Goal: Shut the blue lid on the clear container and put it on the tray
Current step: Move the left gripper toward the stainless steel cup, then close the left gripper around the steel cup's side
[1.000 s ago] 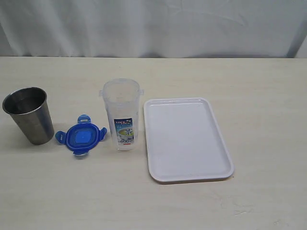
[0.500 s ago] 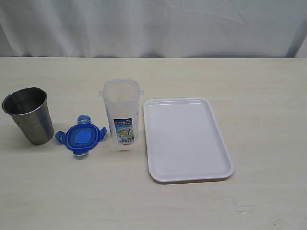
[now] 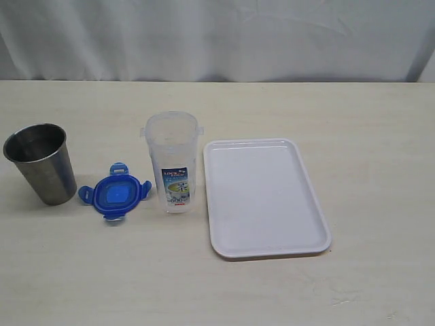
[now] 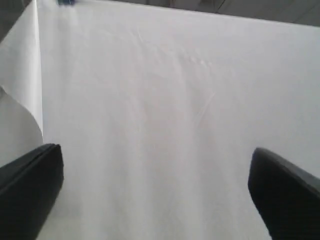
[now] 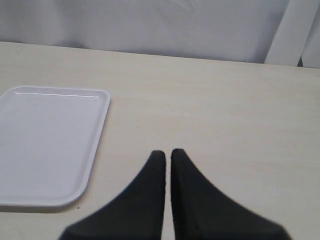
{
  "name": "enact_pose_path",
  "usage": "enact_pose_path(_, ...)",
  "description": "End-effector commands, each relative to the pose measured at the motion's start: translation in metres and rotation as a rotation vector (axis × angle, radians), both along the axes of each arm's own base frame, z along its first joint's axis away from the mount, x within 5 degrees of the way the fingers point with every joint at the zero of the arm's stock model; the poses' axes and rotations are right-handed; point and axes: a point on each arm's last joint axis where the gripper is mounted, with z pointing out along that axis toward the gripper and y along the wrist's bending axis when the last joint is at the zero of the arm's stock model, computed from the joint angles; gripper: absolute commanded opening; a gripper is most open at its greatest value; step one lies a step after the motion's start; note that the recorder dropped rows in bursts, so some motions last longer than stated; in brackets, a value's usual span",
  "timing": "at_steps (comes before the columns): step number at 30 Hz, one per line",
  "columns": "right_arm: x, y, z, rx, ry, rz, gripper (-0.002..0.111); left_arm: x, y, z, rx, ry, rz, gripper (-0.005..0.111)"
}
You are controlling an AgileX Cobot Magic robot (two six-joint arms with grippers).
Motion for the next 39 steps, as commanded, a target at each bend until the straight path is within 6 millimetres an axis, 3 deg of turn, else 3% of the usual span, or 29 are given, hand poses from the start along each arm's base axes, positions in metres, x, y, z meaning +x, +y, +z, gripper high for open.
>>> enact_pose_path(1, 0.000, 0.000, 0.000, -0.001, -0.006, 0.000, 0.004, 0.029, -0.001, -0.013, 0.006, 0.181, -0.014, 0.101)
enact_pose_path(7, 0.000, 0.000, 0.000, -0.001, -0.006, 0.000, 0.004, 0.069, -0.001, -0.045, 0.067, 0.458, 0.007, 0.101)
enact_pose_path(14, 0.000, 0.000, 0.000, -0.001, -0.006, 0.000, 0.004, 0.104, 0.002, -0.082, 0.087, 0.623, 0.038, 0.101)
enact_pose_path(28, 0.000, 0.000, 0.000, -0.001, -0.006, 0.000, 0.004, 0.151, -0.002, -0.142, 0.158, 0.847, -0.011, 0.101)
enact_pose_path(39, 0.000, 0.000, 0.000, -0.001, -0.006, 0.000, 0.004, 0.169, -0.005, -0.162, 0.196, 0.901, -0.045, 0.101)
